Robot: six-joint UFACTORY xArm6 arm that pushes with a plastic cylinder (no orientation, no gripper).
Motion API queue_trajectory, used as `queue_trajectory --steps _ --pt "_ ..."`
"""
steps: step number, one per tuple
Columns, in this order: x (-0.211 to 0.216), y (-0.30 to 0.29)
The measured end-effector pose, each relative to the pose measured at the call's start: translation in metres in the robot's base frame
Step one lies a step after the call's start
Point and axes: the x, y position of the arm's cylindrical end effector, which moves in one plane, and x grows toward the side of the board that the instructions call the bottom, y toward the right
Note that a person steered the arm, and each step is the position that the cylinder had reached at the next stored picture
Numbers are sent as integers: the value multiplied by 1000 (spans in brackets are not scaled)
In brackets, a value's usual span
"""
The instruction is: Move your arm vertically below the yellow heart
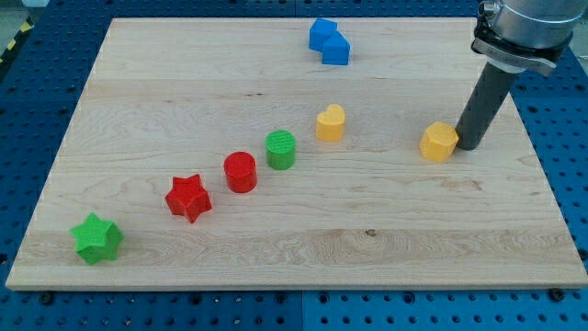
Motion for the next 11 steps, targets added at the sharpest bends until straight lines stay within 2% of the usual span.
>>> queue_trajectory --steps 4,6,8,11 --pt "2 -79" --pt "5 -71" --pt "45 -48" --pt "53 -167"
